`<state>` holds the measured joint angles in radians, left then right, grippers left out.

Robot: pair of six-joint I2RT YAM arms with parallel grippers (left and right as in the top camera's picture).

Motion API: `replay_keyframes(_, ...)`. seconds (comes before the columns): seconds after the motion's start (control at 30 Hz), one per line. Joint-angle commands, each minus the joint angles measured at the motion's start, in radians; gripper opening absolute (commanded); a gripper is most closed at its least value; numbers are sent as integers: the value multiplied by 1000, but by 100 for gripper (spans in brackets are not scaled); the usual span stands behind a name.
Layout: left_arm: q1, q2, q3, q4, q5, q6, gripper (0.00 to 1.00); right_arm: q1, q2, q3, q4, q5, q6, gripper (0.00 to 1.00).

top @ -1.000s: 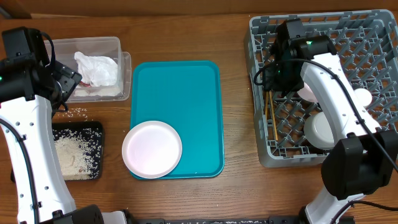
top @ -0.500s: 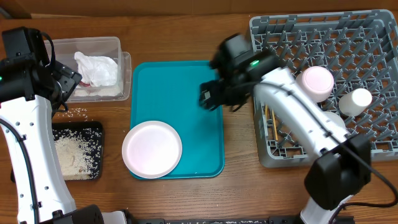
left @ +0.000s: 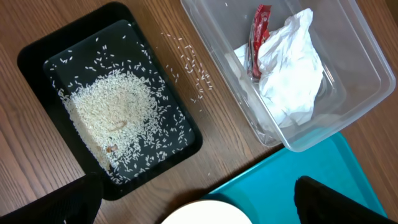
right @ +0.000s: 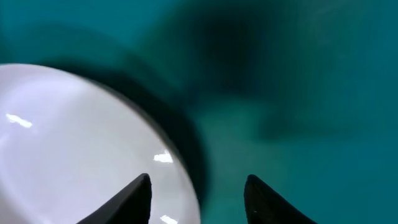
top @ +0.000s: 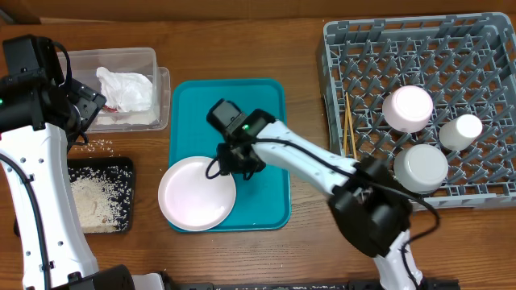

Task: Sort waste into correct bins and load items into the dishwasher
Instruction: 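Lower the right gripper onto the white plate rim and grasp it, then carry the white plate right and stand it upright in the rack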

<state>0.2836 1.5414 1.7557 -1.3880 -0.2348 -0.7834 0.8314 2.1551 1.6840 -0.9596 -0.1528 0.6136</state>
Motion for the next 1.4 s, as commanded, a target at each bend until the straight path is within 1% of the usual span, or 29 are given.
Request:
replay_keyframes(0.0,4,8,6,1,0,-10,100,14,10,16,9,-6,46,47)
replay_keyframes(0.1,4,8,6,1,0,-10,100,26,11,16,16,-6,46,46)
replay_keyframes(0.23,4,8,6,1,0,-10,100,41,11,16,16,-5,46,39)
replay_keyframes(0.47,4,8,6,1,0,-10,100,47,15,-45,45,22,80,36)
replay_keyframes(0.57,4,8,6,1,0,-10,100,47,15,-55,47,29,80,28)
replay_keyframes(0.63,4,8,6,1,0,-10,100,47,14,-55,46,22,81,16)
replay_keyframes(0.67,4,8,6,1,0,-10,100,46,14,-53,45,21,88,13)
replay_keyframes(0.77,4,8,6,1,0,-10,100,34,14,-40,30,22,87,5)
replay_keyframes(0.9,4,8,6,1,0,-10,100,-18,8,37,-59,23,85,4)
replay_keyframes(1.0,4,8,6,1,0,-10,100,-76,-10,123,-139,50,36,4)
replay_keyframes(1.07,4,8,6,1,0,-10,100,-126,-27,189,-212,124,37,4)
replay_keyframes(1.2,4,8,6,1,0,-10,100,-238,-61,334,-380,387,40,4)
replay_keyframes(1.27,4,8,6,1,0,-10,100,-292,-69,391,-441,533,46,4)
replay_keyframes(1.37,4,8,6,1,0,-10,100,-372,-72,438,-476,725,45,4)
